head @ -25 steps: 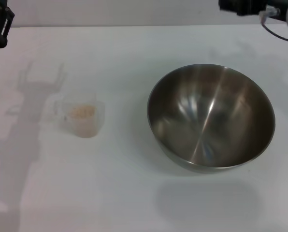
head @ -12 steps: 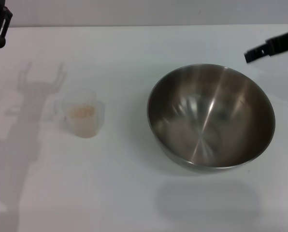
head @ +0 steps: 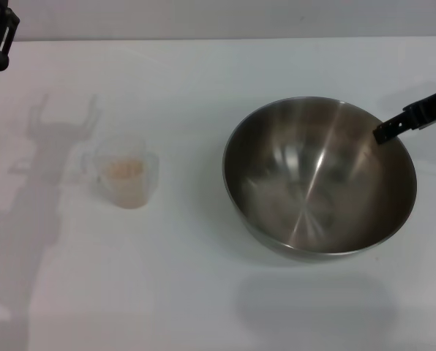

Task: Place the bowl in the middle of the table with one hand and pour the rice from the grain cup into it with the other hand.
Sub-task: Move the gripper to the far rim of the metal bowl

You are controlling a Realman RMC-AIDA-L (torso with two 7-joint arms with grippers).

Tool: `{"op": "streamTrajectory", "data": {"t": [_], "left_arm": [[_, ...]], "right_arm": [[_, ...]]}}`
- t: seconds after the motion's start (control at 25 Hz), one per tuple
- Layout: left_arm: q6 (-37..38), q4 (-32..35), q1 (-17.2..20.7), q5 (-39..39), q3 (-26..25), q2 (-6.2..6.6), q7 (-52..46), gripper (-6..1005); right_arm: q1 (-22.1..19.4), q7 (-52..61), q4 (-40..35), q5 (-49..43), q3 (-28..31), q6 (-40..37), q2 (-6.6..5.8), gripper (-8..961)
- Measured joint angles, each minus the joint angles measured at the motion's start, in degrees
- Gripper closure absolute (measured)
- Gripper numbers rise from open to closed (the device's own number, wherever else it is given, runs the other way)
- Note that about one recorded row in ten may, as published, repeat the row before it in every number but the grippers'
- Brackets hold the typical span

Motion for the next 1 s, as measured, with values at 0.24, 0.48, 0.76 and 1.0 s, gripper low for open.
{"op": "streamTrajectory", "data": {"t": [0.24,0.48,0.76,1.0], "left_arm": [[0.78,0.00,0.23,0.00,0.08,-0.04,0.00,139],[0.84,0.00,0.29,0.00,0.16,-0.09,0.00,139],[0.83,0.00,0.27,0.00,0.42,-0.18,0.00,139],[0.62,0.00,0.20,0.00,0.43,-0.18,0.00,139]], "right_arm": [[1.24,-2.80,5.09,0.00,0.08,-1.69,0.08,184],[2.00,-4.21,8.52,0.00,0.01,-3.17,0.23,188],[2.07,-5.92,9.83,0.09,0.06,-4.27,0.74,321],[2.05,-6.74,10.37,0.03,0.05,-4.79,1.01,479]]}}
